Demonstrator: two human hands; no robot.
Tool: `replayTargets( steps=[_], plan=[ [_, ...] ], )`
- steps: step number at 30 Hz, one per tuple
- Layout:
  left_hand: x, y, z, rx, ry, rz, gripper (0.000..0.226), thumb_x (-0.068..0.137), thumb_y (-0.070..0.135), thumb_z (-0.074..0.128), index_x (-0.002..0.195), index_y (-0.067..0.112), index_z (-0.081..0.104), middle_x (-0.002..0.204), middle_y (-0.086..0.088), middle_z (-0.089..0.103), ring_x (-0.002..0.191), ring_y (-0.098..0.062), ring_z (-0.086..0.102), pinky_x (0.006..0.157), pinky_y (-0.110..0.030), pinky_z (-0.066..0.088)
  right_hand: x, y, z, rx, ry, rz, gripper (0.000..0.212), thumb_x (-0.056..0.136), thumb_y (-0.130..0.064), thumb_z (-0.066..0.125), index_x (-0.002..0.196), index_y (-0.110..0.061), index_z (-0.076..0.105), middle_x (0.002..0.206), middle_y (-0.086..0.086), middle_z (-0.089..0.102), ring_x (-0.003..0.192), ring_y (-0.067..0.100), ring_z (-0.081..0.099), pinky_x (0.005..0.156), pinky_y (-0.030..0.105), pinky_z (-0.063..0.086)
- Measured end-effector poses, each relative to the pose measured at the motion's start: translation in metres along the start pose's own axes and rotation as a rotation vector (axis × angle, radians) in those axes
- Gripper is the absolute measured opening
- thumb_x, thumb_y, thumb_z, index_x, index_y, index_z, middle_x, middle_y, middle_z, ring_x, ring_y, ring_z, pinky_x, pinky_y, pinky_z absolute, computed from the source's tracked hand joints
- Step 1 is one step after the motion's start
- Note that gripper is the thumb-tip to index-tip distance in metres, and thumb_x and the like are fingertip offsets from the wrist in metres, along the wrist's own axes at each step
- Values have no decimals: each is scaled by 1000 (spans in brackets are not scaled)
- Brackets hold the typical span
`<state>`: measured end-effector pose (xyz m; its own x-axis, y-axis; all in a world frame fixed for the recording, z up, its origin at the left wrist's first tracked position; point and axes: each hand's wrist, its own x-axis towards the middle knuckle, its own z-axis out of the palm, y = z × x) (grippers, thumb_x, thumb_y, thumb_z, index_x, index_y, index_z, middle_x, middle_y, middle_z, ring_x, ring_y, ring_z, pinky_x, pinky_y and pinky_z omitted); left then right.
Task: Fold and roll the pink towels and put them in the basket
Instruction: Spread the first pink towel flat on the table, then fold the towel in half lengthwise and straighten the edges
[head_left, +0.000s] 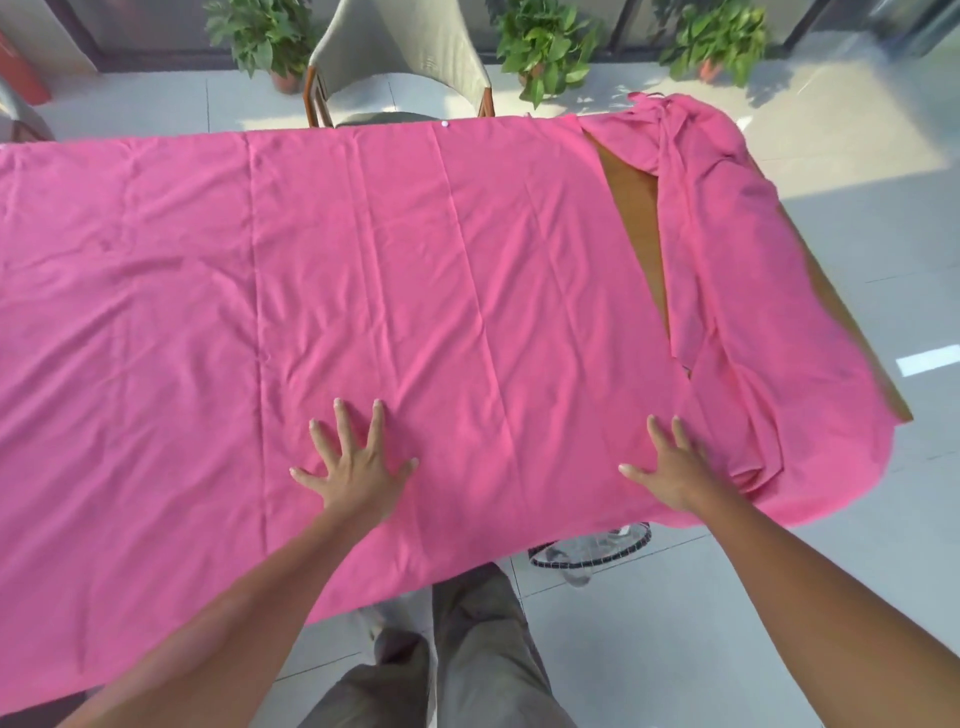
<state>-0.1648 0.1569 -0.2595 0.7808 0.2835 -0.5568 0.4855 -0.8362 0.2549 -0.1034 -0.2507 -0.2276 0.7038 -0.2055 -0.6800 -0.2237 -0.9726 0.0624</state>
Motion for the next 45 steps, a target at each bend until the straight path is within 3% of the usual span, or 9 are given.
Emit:
replayTargets(
  steps=[5,9,19,25,30,34,37,41,45],
  plan=[
    [-38,9,27,15,-15,-2,101,87,72,54,155,48,-16,161,5,-35,150,-38,-26,109,-81,9,-11,22,4,-11,27,-57,89,92,-67,50,159,-37,0,167,-2,-11,152,38,8,120,54,19],
    [-66,36,54,-21,-12,-54,101,85,74,55,155,48,-14,161,5,-34,150,-37,-25,108,-80,11,1,40,-7,152,128,-107,74,96,-39,61,157,-22,24,164,9,19,149,32,24,117,51,31],
    [-104,140,111,-10,53,-96,91,94,65,47,158,40,-14,163,-1,-30,151,-38,-22,114,-75,9,53,97,-29,291,311,-158,44,86,-26,74,123,-10,57,114,9,61,103,28,58,84,38,50],
    [-113,202,122,50,46,-3,89,98,55,49,159,34,-12,163,-4,-32,151,-38,-22,119,-67,3,63,98,-34,394,209,-161,27,84,-27,75,99,-13,58,86,3,68,81,26,66,66,32,49],
    [-118,247,118,106,41,191,92,89,54,66,158,25,13,164,-7,9,151,-35,13,120,-57,23,61,87,-39,639,85,-225,23,81,-14,73,103,-13,63,90,0,70,75,12,63,59,25,44],
    [-120,299,118,-97,-57,319,86,78,55,76,145,22,34,141,0,47,125,-23,49,100,-43,48,55,82,-45,913,-109,-239,40,86,-10,73,122,-11,56,109,10,71,75,15,65,62,26,49],
    [-118,334,110,-368,-88,272,76,80,66,69,135,20,44,126,5,59,103,-13,59,82,-30,49,48,83,-52,970,-168,-281,41,88,-12,71,123,-19,52,99,2,69,74,9,64,53,16,50],
    [-116,350,99,-237,-45,276,66,82,65,67,127,20,47,114,1,63,92,-20,63,73,-36,54,42,85,-62,1171,-379,-306,40,88,-8,69,125,-10,55,112,10,72,89,22,68,77,40,57],
    [-116,360,88,-272,93,200,43,89,51,59,113,16,55,96,-1,67,82,-24,66,69,-42,58,34,79,-73,1245,-520,-361,39,83,-3,71,119,-6,58,102,17,64,80,23,55,66,30,38]
  ],
)
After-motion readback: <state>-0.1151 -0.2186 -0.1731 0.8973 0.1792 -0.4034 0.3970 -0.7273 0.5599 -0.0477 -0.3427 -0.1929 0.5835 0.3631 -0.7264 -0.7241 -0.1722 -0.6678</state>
